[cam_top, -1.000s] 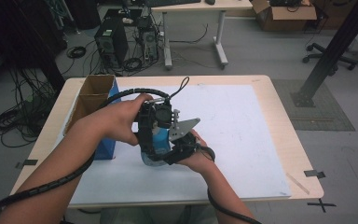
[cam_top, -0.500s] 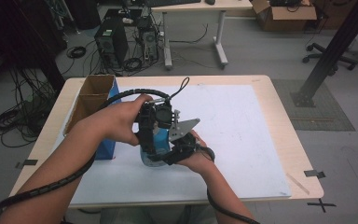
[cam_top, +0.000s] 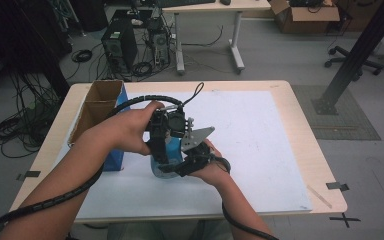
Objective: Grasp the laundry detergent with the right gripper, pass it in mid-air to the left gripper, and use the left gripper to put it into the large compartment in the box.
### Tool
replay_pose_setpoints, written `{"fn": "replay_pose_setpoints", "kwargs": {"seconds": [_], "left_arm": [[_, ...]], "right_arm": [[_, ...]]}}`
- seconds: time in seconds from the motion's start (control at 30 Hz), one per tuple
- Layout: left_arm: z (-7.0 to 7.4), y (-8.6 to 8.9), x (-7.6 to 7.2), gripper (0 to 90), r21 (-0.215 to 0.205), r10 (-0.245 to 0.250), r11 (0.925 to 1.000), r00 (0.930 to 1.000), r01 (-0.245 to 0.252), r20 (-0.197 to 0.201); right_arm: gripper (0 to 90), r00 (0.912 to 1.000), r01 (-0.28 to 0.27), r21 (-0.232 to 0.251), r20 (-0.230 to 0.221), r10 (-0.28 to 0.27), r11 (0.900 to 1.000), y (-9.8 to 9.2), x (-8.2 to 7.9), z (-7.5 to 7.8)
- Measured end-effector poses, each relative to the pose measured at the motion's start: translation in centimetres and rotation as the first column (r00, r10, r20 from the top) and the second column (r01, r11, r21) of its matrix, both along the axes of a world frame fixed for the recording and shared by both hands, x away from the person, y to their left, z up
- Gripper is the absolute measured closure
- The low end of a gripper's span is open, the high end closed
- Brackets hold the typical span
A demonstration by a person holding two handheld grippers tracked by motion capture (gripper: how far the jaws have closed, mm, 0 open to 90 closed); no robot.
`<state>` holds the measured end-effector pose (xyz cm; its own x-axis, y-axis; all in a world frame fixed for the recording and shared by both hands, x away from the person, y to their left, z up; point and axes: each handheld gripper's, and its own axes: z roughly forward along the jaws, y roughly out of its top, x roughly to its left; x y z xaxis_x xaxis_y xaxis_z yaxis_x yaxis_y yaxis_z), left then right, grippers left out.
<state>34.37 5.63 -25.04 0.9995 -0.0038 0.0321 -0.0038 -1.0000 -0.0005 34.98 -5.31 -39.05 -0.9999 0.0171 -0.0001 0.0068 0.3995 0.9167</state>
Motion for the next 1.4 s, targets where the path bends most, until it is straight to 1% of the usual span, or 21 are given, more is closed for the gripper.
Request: {"fn": "replay_pose_setpoints", "kwargs": {"seconds": [0.17, 0.37, 0.4, 0.47, 0.53, 0.6, 0.67, 0.7, 0.73, 0.83, 0.87, 0.93, 0.97, 1.0, 1.03, 1.1, 1.13, 1.2, 1.27, 1.37, 1.4], "left_arm": [[0.0, 0.0, 0.0, 25.0, 0.003, -0.001, 1.0000, 1.0000, 0.001, 0.001], [-0.1, -0.1, -0.1, 30.5, 0.012, -0.001, 0.9999, 1.0000, 0.001, 0.001], [-0.1, -0.2, -0.1, 31.9, 0.013, 0.004, 0.9999, 1.0000, -0.004, -0.001], [0.0, -0.2, -0.1, 34.0, 0.024, 0.005, 0.9997, 1.0000, -0.005, 0.003], [0.1, -0.2, -0.1, 36.3, 0.024, 0.008, 0.9997, 0.9999, -0.008, 0.009], [0.1, -0.3, -0.2, 36.5, 0.023, 0.010, 0.9997, 0.9999, -0.011, 0.012], [0.2, -0.4, -0.2, 36.9, 0.041, 0.020, 0.9990, 0.9997, -0.020, 0.013], [0.2, -0.5, -0.3, 37.1, 0.040, 0.024, 0.9989, 0.9996, -0.025, 0.016], [0.3, -0.5, -0.3, 37.1, 0.048, 0.024, 0.9985, 0.9996, -0.025, 0.016], [0.4, -0.8, -0.5, 37.3, 0.055, 0.038, 0.9977, 0.9987, -0.040, 0.034], [0.5, -0.9, -0.5, 37.4, 0.061, 0.039, 0.9973, 0.9987, -0.041, 0.034], [0.6, -0.9, -0.6, 37.5, 0.057, 0.048, 0.9971, 0.9983, -0.050, 0.034], [0.7, -1.0, -0.6, 37.6, 0.060, 0.051, 0.9968, 0.9982, -0.053, 0.031], [0.7, -1.0, -0.6, 37.6, 0.063, 0.054, 0.9965, 0.9981, -0.056, 0.030], [0.8, -1.0, -0.6, 37.7, 0.059, 0.058, 0.9965, 0.9979, -0.060, 0.029], [1.0, -1.1, -0.5, 37.7, 0.058, 0.056, 0.9967, 0.9980, -0.058, 0.028], [1.0, -1.1, -0.5, 37.7, 0.048, 0.059, 0.9971, 0.9979, -0.060, 0.027], [1.1, -1.1, -0.5, 37.8, 0.054, 0.059, 0.9967, 0.9979, -0.060, 0.027], [1.2, -1.1, -0.5, 37.8, 0.052, 0.062, 0.9966, 0.9977, -0.063, 0.026], [1.3, -1.1, -0.4, 37.9, 0.051, 0.061, 0.9967, 0.9978, -0.062, 0.025], [1.3, -1.1, -0.4, 37.8, 0.050, 0.068, 0.9964, 0.9974, -0.069, 0.023]], "right_arm": [[43.6, 1.0000, -0.003, 0.004, 0.000, 0.003, 1.000, 0.0, 0.0, 0.0], [43.7, 1.0000, -0.001, 0.000, 0.007, 0.001, 1.000, -0.1, 0.0, 0.0], [43.6, 1.0000, -0.001, 0.004, 0.001, 0.001, 1.000, -0.1, 0.0, 0.0], [43.7, 0.9999, 0.002, 0.001, 0.012, -0.002, 1.000, -0.1, 0.0, 0.1], [43.7, 1.0000, 0.001, 0.003, 0.006, -0.001, 1.000, -0.1, -0.1, 0.1], [43.7, 1.0000, 0.001, 0.009, 0.004, -0.001, 1.000, -0.2, -0.2, 0.2], [43.7, 1.0000, 0.003, 0.005, 0.008, -0.003, 1.000, -0.2, -0.2, 0.2], [43.7, 0.9999, 0.002, 0.004, 0.012, -0.002, 1.000, -0.2, -0.2, 0.3], [43.7, 1.0000, 0.001, 0.008, 0.008, -0.001, 1.000, -0.2, -0.2, 0.3], [43.7, 0.9999, 0.004, 0.016, 0.012, -0.004, 1.000, -0.2, -0.2, 0.4], [43.6, 0.9999, 0.006, 0.016, 0.013, -0.006, 1.000, -0.3, -0.2, 0.5], [43.5, 0.9999, 0.003, 0.018, 0.016, -0.003, 1.000, -0.3, -0.2, 0.5], [43.4, 1.0000, 0.005, 0.025, 0.008, -0.005, 1.000, -0.3, -0.3, 0.6], [43.3, 0.9998, -0.005, 0.022, 0.019, 0.005, 1.000, -0.4, -0.2, 0.6], [43.2, 1.0000, 0.000, 0.028, 0.008, 0.000, 1.000, -0.4, -0.3, 0.6], [43.1, 0.9998, -0.013, 0.033, 0.018, 0.012, 0.999, -0.5, -0.2, 0.6], [43.0, 0.9998, -0.013, 0.035, 0.014, 0.012, 0.999, -0.5, -0.2, 0.7], [42.9, 0.9998, -0.017, 0.038, 0.013, 0.016, 0.999, -0.6, -0.1, 0.7], [42.7, 0.9997, -0.018, 0.040, 0.018, 0.017, 0.999, -0.6, -0.1, 0.8], [42.2, 0.9997, -0.020, 0.047, 0.014, 0.019, 0.999, -0.6, -0.1, 0.8], [42.0, 0.9997, -0.020, 0.048, 0.012, 0.020, 0.999, -0.7, -0.1, 0.8]]}}
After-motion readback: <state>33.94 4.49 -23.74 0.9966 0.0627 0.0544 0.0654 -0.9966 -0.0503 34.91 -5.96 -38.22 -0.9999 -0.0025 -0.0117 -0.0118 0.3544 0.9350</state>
